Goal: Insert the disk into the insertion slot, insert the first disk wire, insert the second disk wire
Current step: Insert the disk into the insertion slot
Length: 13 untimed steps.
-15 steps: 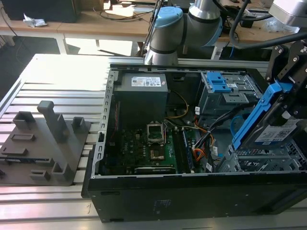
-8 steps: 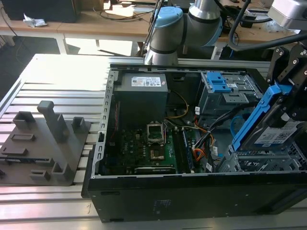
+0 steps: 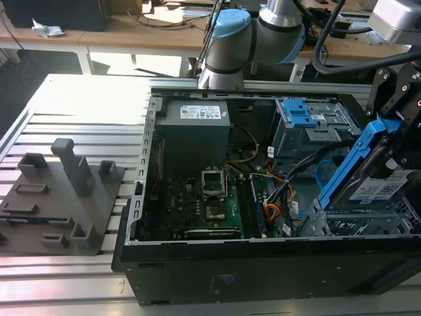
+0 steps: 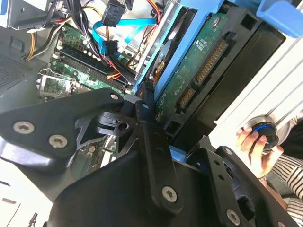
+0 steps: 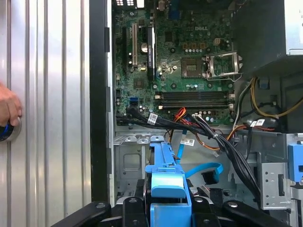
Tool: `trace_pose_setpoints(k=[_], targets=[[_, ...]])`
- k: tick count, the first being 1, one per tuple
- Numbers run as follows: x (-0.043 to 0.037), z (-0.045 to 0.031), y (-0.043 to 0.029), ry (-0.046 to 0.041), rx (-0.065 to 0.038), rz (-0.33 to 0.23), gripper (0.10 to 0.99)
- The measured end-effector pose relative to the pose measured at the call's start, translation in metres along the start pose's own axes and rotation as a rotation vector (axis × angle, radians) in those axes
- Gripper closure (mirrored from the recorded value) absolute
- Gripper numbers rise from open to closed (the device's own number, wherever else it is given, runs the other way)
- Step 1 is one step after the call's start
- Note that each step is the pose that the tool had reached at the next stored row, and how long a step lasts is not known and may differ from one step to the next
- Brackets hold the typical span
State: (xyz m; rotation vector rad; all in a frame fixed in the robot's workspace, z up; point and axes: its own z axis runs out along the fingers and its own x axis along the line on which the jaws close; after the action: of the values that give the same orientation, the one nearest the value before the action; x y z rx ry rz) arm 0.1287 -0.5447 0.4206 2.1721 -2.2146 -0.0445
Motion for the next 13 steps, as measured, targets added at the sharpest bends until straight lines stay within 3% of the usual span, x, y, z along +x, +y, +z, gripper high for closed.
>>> trace_pose_setpoints(k=[6,13], targets=[[0.0001,0.0038,-0.0002,0.0011,0.000,0.004,0.722],[0.0000,0.0134,-0.0007,0.0010,0.000,0.007,0.722]])
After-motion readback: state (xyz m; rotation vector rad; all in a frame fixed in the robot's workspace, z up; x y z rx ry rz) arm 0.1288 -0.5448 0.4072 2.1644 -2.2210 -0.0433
